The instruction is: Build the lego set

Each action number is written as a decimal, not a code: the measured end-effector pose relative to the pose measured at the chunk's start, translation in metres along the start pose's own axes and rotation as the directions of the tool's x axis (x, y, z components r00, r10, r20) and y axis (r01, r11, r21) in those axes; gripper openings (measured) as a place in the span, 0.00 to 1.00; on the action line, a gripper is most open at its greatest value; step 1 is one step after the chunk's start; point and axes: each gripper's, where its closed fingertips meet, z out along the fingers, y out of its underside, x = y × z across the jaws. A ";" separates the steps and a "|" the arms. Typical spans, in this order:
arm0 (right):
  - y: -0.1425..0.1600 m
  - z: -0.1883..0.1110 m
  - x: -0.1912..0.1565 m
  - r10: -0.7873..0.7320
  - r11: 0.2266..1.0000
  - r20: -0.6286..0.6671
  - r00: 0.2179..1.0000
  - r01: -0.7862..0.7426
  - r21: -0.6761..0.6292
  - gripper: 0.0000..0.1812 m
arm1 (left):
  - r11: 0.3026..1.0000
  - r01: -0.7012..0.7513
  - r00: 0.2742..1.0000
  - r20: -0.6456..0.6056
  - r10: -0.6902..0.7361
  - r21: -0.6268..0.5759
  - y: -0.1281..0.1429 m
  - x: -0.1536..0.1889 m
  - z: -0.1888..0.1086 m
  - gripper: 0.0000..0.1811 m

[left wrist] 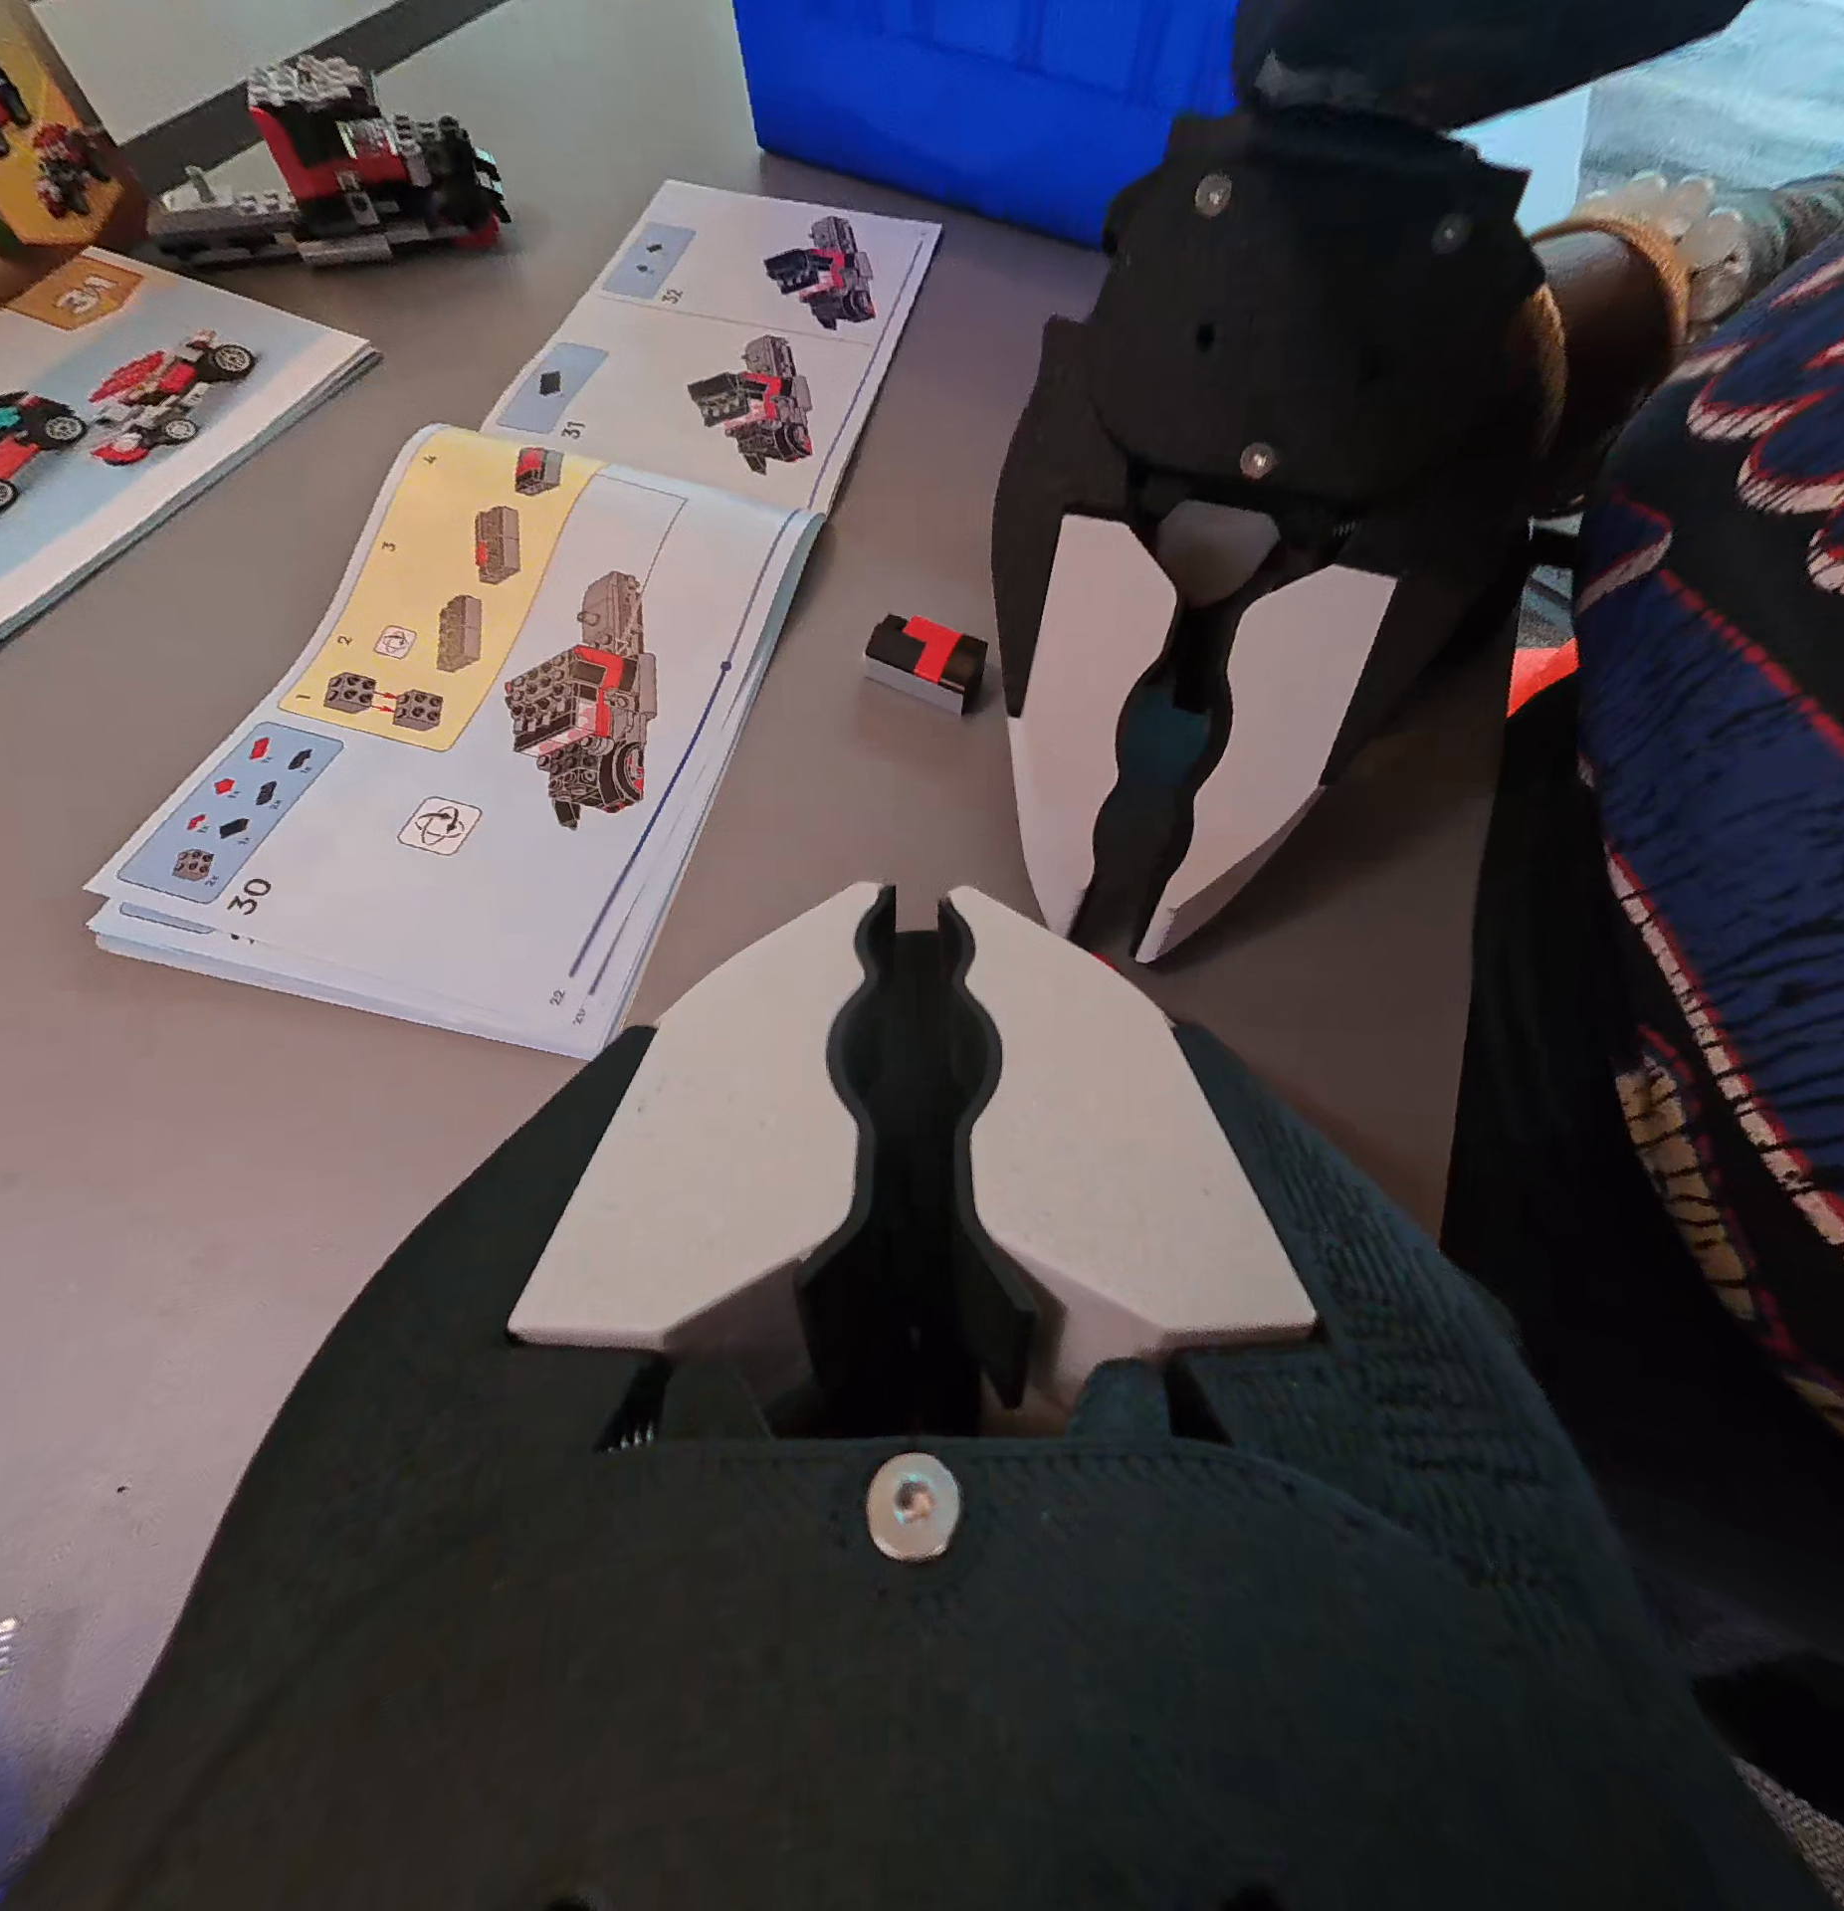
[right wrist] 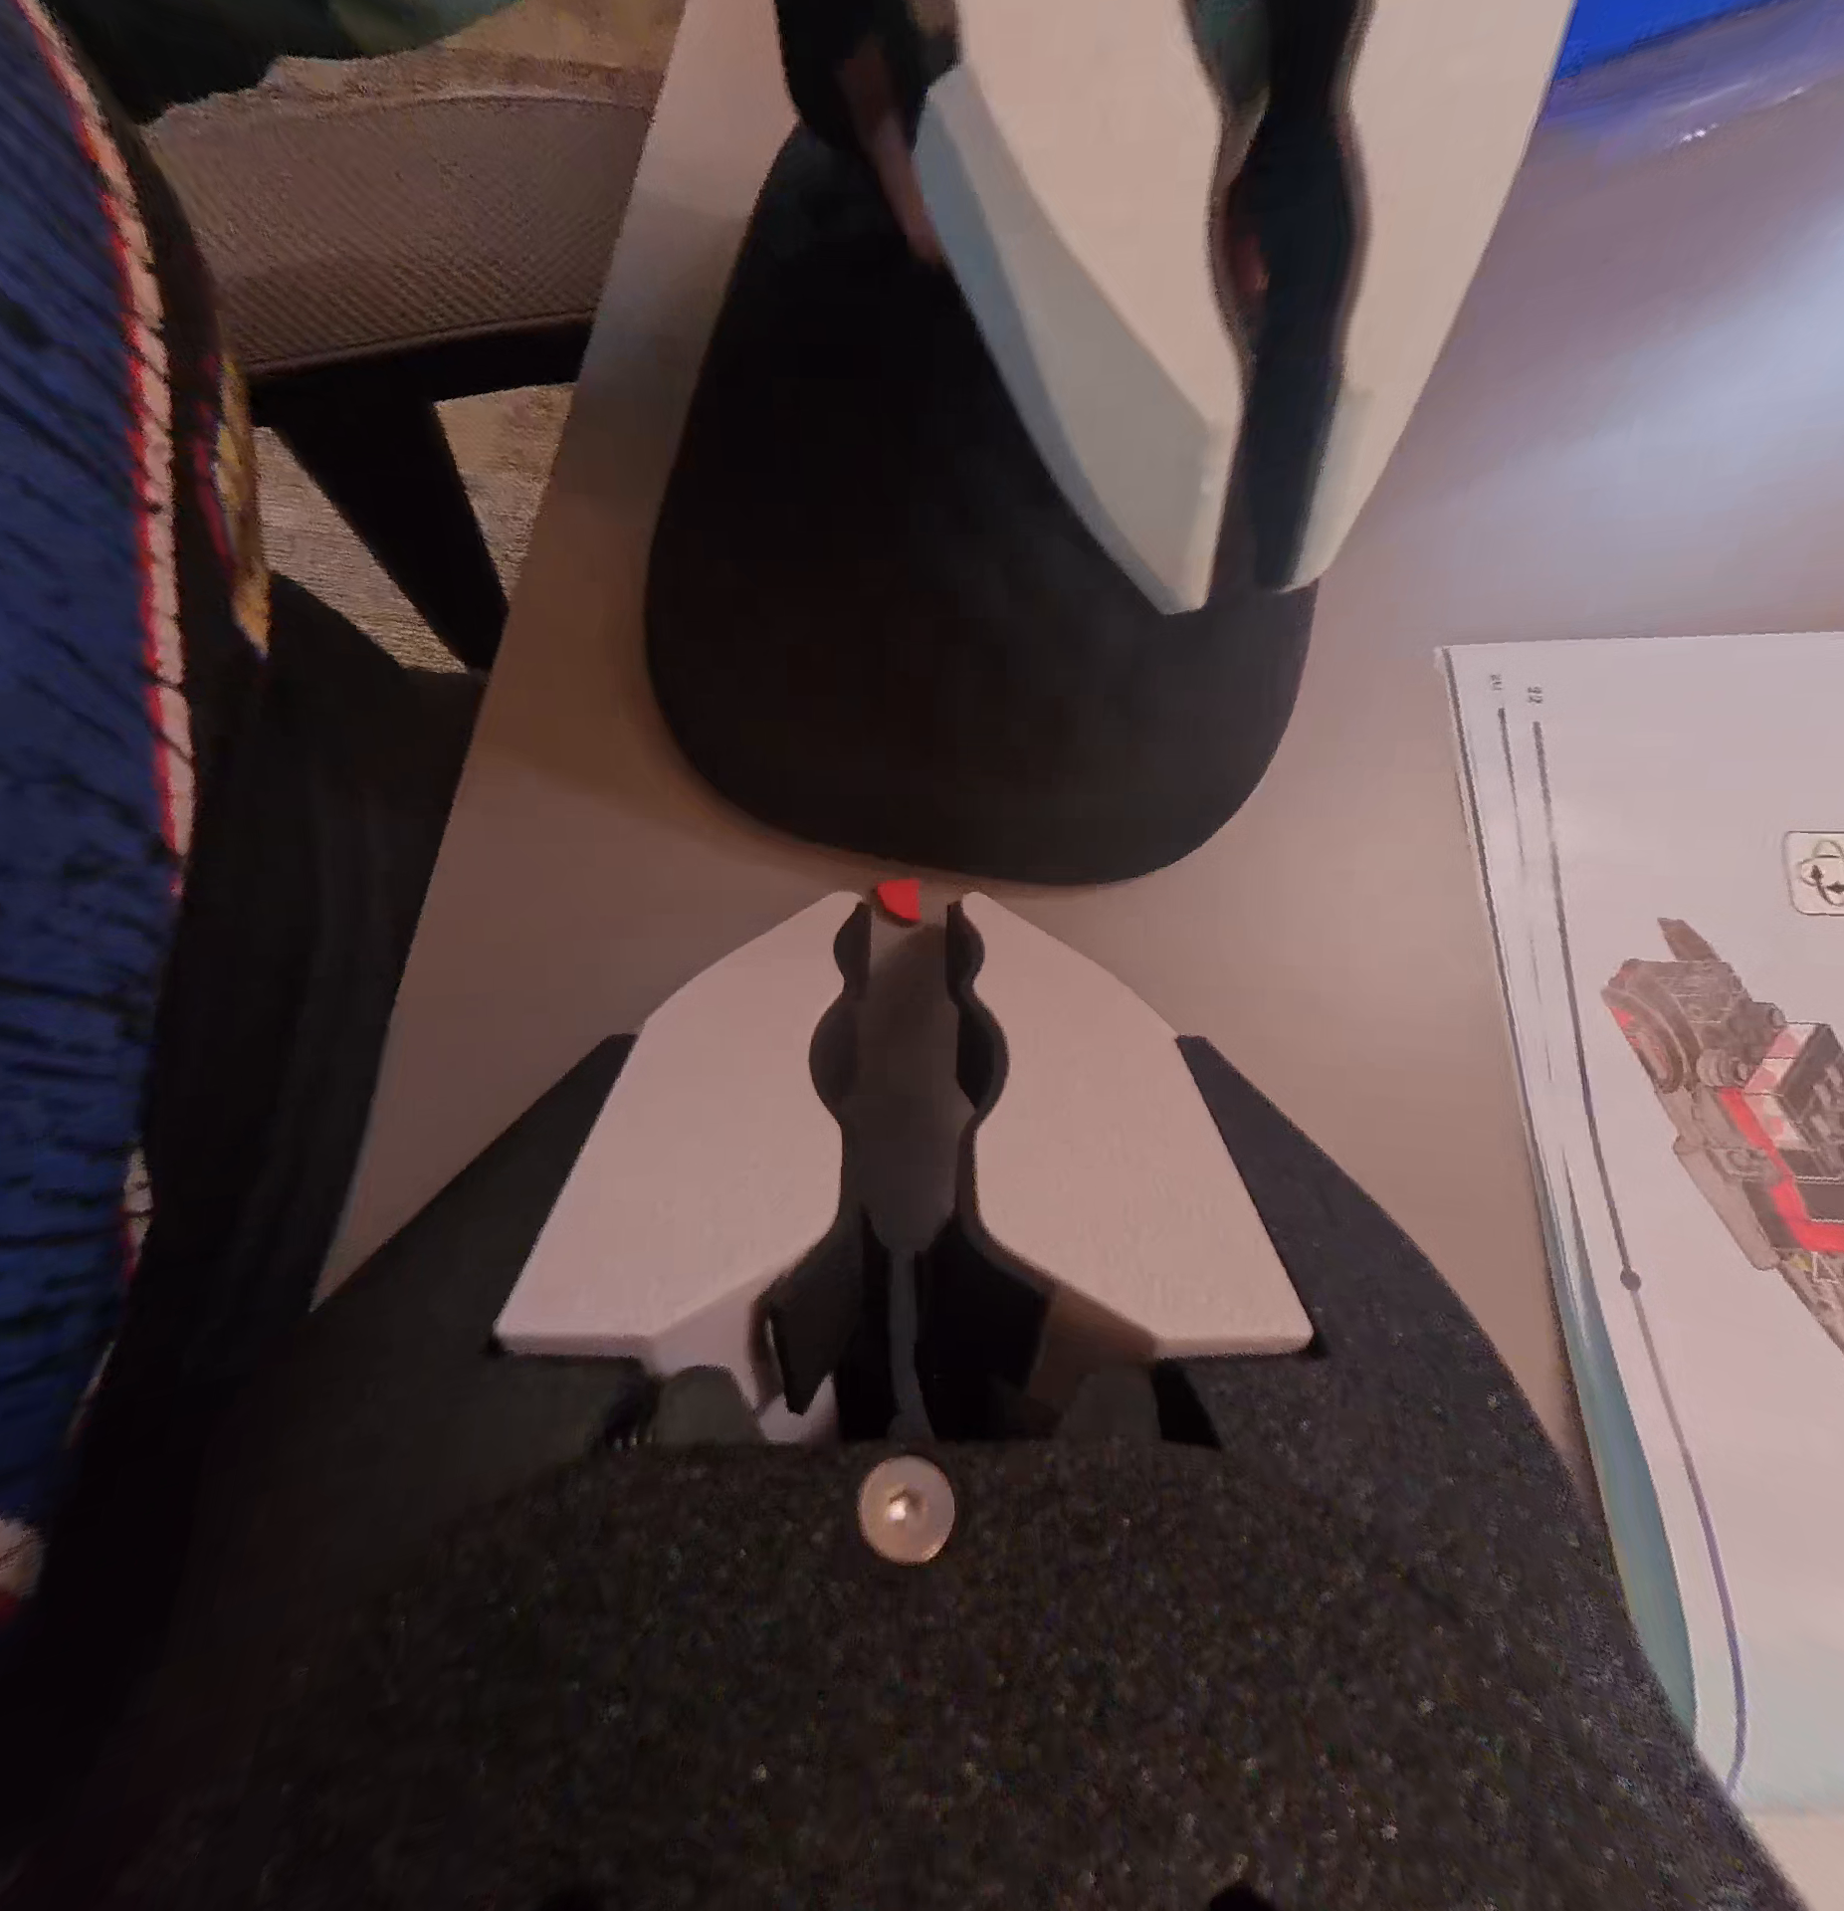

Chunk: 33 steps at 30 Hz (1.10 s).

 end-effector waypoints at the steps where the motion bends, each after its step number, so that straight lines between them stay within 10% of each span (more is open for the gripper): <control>1: 0.000 0.001 0.000 -0.004 1.000 -0.004 1.000 0.004 -0.004 0.08 | 1.000 -0.009 1.000 0.004 0.009 -0.006 0.002 0.001 0.001 0.05; 13: 0.004 0.001 -0.002 -0.062 0.998 0.061 0.996 0.063 -0.021 0.04 | 1.000 -0.023 1.000 -0.007 0.023 -0.001 0.005 0.004 0.001 0.06; 24: 0.035 -0.103 0.051 0.039 0.999 -0.169 0.985 -0.033 0.042 0.04 | 0.991 -0.112 0.990 -0.097 0.105 -0.071 -0.017 0.006 0.060 0.27; 33: 0.050 -0.115 0.057 0.054 0.997 -0.186 0.981 -0.042 0.072 0.04 | 0.952 -0.243 0.953 -0.230 0.199 -0.184 -0.015 -0.004 0.108 0.33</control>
